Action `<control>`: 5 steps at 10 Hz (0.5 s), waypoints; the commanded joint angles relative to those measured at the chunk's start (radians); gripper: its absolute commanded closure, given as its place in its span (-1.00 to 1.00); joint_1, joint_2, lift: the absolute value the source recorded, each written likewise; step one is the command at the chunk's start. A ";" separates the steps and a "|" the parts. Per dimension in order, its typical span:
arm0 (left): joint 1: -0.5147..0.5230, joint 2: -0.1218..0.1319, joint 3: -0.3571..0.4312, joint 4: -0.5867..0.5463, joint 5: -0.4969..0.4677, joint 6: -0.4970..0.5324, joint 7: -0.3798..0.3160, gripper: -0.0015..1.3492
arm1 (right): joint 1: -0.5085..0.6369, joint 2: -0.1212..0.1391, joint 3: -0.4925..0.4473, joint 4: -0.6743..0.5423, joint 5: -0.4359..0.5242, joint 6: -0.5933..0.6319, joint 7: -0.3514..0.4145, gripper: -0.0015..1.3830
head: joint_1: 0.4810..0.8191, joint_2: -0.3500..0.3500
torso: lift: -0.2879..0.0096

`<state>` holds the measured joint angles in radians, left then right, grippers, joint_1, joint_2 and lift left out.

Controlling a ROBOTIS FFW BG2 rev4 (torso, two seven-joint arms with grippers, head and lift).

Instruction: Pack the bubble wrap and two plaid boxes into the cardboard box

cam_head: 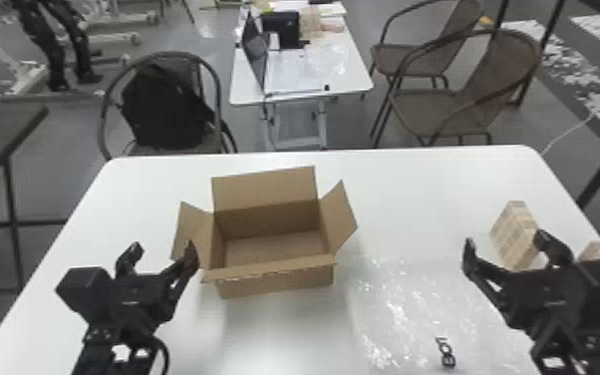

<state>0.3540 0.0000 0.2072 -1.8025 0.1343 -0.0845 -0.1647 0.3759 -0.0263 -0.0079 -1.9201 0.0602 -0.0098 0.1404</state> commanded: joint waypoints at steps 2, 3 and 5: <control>-0.086 -0.003 0.084 0.000 0.033 0.186 -0.101 -0.50 | -0.006 -0.001 0.002 0.007 -0.002 -0.001 0.008 -0.62 | 0.27 0.39 | 0.46; -0.119 -0.003 0.116 0.000 0.034 0.270 -0.157 -0.50 | -0.009 -0.001 0.003 0.009 -0.003 -0.001 0.008 -0.62 | 0.27 0.40 | 0.46; -0.165 -0.003 0.166 0.000 0.059 0.413 -0.240 -0.50 | -0.011 -0.001 0.006 0.010 -0.002 -0.001 0.010 -0.62 | 0.27 0.43 | 0.46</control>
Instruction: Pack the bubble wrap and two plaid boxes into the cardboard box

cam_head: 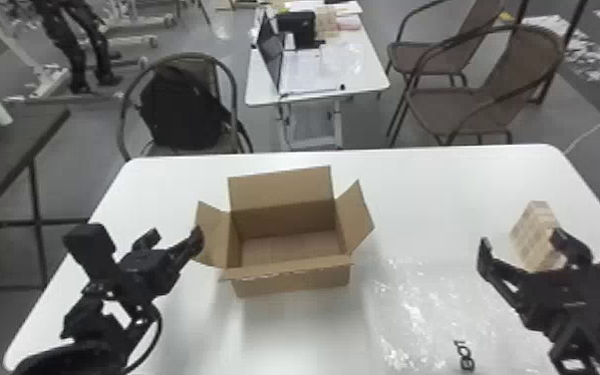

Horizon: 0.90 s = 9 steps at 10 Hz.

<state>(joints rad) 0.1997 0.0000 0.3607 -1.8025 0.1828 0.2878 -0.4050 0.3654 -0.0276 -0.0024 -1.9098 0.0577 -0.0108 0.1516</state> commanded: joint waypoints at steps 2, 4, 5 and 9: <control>-0.026 -0.003 0.037 0.002 0.038 0.103 -0.034 -0.50 | 0.000 0.000 0.002 0.003 0.002 0.000 0.000 -0.62 | 0.27 0.45 | 0.46; -0.026 -0.003 0.032 0.002 0.078 0.129 -0.034 -0.50 | 0.000 0.000 0.002 0.003 0.002 0.000 0.000 -0.62 | 0.27 0.46 | 0.46; -0.028 -0.003 0.030 0.005 0.092 0.154 -0.035 -0.48 | -0.002 0.000 0.004 0.006 0.002 0.000 0.000 -0.62 | 0.27 0.45 | 0.46; -0.036 0.002 0.027 0.015 0.096 0.186 -0.052 0.14 | -0.005 0.000 0.004 0.009 0.002 0.000 0.003 -0.62 | 0.27 0.40 | 0.46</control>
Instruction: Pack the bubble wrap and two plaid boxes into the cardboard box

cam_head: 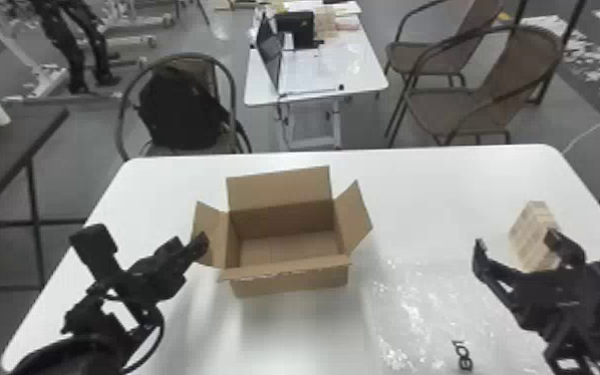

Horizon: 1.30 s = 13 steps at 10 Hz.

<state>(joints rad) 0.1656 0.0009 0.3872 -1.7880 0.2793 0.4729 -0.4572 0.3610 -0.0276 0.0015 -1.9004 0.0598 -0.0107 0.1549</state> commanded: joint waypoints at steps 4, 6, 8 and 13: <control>-0.003 -0.003 0.001 -0.002 -0.011 -0.023 0.000 0.80 | -0.002 -0.002 0.003 0.003 0.000 0.000 0.005 -0.62 | 0.27 0.41 | 0.46; -0.003 -0.003 0.004 -0.002 -0.003 -0.019 0.000 0.80 | -0.001 0.006 0.012 -0.023 0.017 0.048 -0.008 -0.59 | 0.27 0.41 | 0.46; -0.003 -0.003 0.006 -0.002 0.000 -0.023 0.000 0.80 | -0.001 0.006 0.012 -0.022 0.012 0.048 -0.008 -0.59 | 0.27 0.42 | 0.46; -0.003 -0.003 0.006 -0.001 0.008 -0.031 0.000 0.80 | -0.042 -0.015 0.101 -0.197 -0.095 0.503 -0.189 -0.59 | 0.27 0.45 | 0.46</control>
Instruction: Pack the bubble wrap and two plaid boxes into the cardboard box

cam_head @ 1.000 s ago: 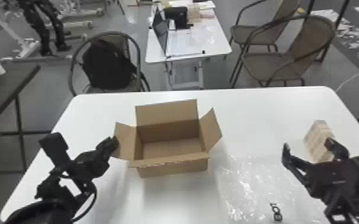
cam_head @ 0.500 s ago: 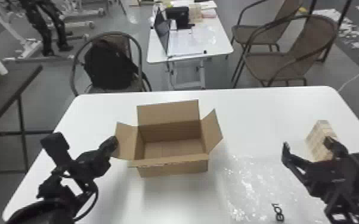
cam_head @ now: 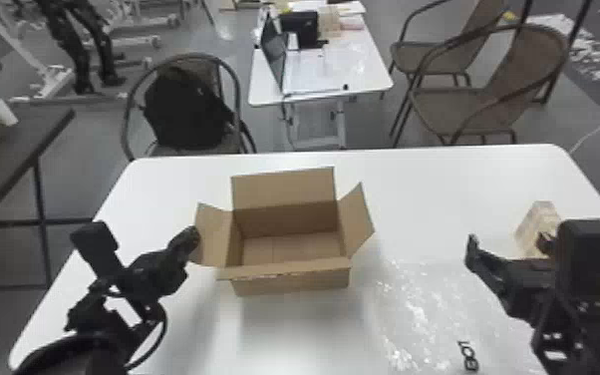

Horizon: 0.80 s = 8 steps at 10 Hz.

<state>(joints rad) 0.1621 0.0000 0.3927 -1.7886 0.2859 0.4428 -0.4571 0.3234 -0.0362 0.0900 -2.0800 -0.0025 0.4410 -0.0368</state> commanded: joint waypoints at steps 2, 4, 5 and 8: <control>-0.003 -0.003 -0.005 0.003 0.001 -0.006 0.000 0.80 | -0.033 -0.025 0.039 -0.022 -0.154 0.239 -0.153 -0.59 | 0.27 0.43 | 0.46; -0.003 -0.003 -0.011 0.006 -0.001 -0.013 0.000 0.80 | -0.061 -0.025 0.039 0.043 -0.202 0.291 -0.183 -0.59 | 0.27 0.45 | 0.46; -0.003 -0.003 -0.012 0.008 -0.001 -0.015 0.000 0.80 | -0.089 -0.027 0.039 0.081 -0.220 0.338 -0.181 -0.59 | 0.27 0.45 | 0.46; -0.003 -0.003 -0.015 0.009 -0.002 -0.021 0.000 0.80 | -0.170 -0.040 0.037 0.182 -0.315 0.426 -0.181 -0.59 | 0.27 0.48 | 0.46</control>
<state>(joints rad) 0.1595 0.0000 0.3775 -1.7793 0.2838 0.4225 -0.4571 0.1680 -0.0767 0.1272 -1.9187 -0.3004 0.8550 -0.2178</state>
